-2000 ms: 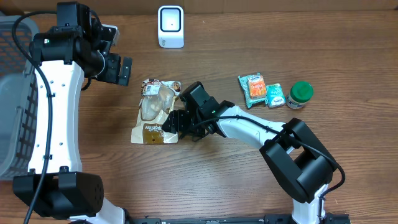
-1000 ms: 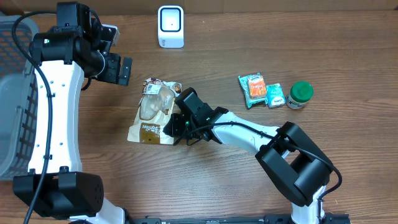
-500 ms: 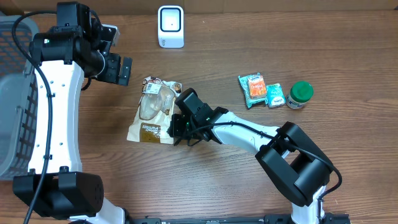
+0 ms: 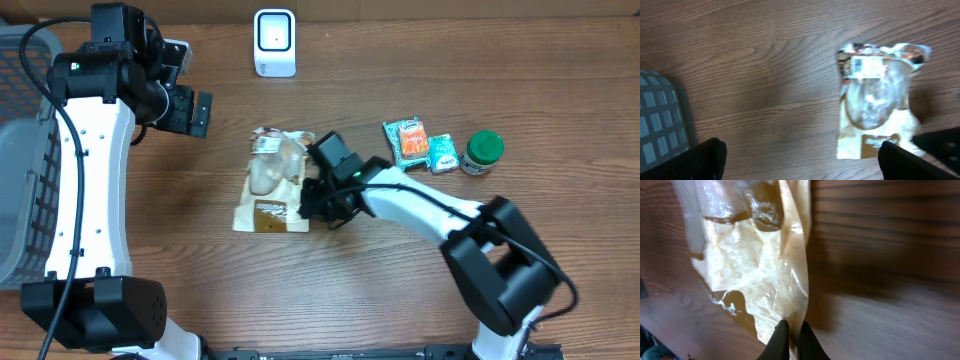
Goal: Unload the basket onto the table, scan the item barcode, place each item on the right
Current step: 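Move the right gripper to the bread bag and grasp its edge, then bring the left gripper in and grasp the bread bag's top edge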
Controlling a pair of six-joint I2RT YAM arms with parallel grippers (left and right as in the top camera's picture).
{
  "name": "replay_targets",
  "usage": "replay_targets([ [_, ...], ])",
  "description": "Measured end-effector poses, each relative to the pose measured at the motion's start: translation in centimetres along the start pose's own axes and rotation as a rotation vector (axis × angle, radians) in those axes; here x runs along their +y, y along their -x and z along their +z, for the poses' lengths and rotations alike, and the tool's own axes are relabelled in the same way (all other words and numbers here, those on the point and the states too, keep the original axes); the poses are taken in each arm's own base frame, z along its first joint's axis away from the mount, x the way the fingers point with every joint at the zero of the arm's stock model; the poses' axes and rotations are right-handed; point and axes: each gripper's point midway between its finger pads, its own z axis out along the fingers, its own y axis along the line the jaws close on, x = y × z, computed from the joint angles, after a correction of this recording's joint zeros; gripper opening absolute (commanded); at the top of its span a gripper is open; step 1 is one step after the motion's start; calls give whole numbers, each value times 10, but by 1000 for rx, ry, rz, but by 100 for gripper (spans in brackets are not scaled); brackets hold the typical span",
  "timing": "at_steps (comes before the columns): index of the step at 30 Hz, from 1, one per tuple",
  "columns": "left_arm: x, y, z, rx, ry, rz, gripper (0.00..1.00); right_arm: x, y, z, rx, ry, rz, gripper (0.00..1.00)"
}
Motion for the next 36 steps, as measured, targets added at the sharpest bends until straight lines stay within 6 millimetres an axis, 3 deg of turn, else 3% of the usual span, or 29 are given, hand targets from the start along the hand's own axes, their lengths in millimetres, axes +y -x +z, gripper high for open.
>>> replay_targets([
  [4,-7,1,0,-6,-43,-59,99,-10,-9,-10,32,-40,14,4],
  [6,-13,2,-1,-9,-76,-101,99,-13,-12,-10,46,-52,11,25],
  [8,-18,3,-1,-12,-108,-129,100,-13,-13,-10,50,-51,-12,35],
  [9,-21,4,-1,-14,-124,-140,85,-13,-13,-10,50,-51,-22,37],
  [11,-27,5,-2,-15,-157,-168,17,-14,-13,-11,50,-51,-35,39],
  [12,-28,5,-2,-16,-163,-173,6,-14,-12,-11,50,-51,-38,40],
  [17,-34,3,-3,-5,-200,-196,4,-32,-7,-22,89,-56,-4,42],
  [21,-39,-1,5,23,-228,-218,4,-44,15,-42,81,-23,16,44],
  [23,-44,-11,22,78,-251,-230,4,-47,28,-53,67,19,4,44],
  [30,-73,-48,94,240,-353,-247,4,-54,41,-72,83,143,-23,44],
  [36,-93,-67,123,256,-442,-256,4,-51,42,-73,79,171,-49,44],
])
